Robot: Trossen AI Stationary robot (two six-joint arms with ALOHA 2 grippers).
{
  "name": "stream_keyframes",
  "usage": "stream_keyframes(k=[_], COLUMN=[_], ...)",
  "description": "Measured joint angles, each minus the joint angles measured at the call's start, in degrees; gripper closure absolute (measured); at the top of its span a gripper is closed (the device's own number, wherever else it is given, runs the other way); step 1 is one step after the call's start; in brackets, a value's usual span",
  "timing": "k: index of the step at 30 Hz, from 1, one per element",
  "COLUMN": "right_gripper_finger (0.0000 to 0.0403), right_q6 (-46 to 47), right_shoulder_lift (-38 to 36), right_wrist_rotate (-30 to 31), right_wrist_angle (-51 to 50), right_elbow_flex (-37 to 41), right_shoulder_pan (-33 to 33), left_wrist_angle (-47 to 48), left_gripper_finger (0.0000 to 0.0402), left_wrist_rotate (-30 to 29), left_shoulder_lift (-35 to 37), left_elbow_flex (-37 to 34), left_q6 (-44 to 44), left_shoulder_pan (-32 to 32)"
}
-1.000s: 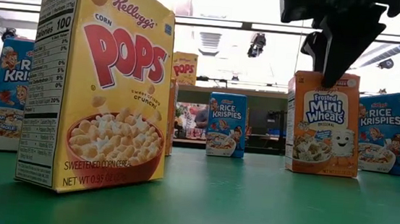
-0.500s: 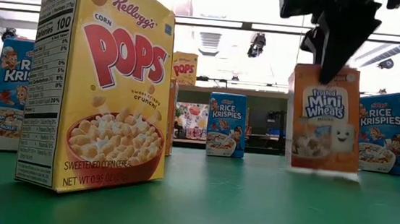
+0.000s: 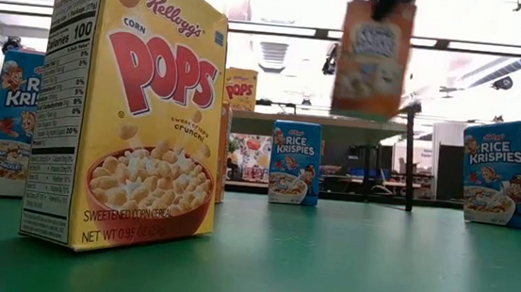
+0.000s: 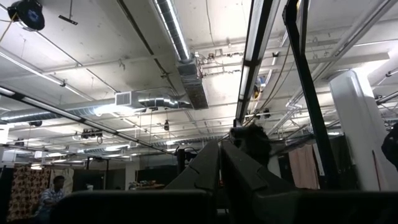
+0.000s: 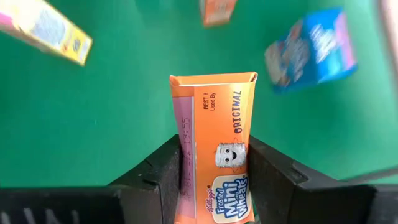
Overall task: Stack cereal on shelf
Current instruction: Put the right orange cereal box on the shelf
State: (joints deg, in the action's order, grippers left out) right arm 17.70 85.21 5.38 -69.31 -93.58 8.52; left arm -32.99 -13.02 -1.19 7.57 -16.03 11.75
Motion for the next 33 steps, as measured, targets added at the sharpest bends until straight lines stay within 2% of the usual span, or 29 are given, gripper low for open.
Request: stream_keyframes(k=[6, 14, 18, 27, 33], right_gripper_finger=[0.0257, 0.0258, 0.0258, 0.0258, 0.0259], right_q6=[-10.93, -24.01, -28.98, -40.07, -43.46], right_shoulder_lift=[0.04, 1.71, 6.28, 20.00, 21.68], right_wrist_rotate=[-4.37, -5.88, -5.86, -6.19, -9.89], right_wrist_angle=[-0.30, -0.40, -1.10, -10.97, -9.51], right_elbow_flex=[-7.41, -17.35, -23.95, -41.49, -40.07], right_shoulder_pan=[-8.41, -21.25, -25.75, -34.67, -39.32], left_wrist_angle=[-0.12, -0.28, -0.45, -0.46, -0.28], left_gripper_finger=[0.0402, 0.0402, 0.0402, 0.0402, 0.0402], left_wrist_rotate=[0.00, -0.02, -0.20, -0.20, -0.17], left_shoulder_lift=[0.00, 0.00, 0.00, 0.00, 0.02], left_elbow_flex=[0.00, 0.00, 0.00, 0.00, 0.00], left_q6=[-0.02, -1.10, -1.31, -1.30, -1.30], left_shoulder_pan=[0.00, 0.00, 0.00, 0.00, 0.00])
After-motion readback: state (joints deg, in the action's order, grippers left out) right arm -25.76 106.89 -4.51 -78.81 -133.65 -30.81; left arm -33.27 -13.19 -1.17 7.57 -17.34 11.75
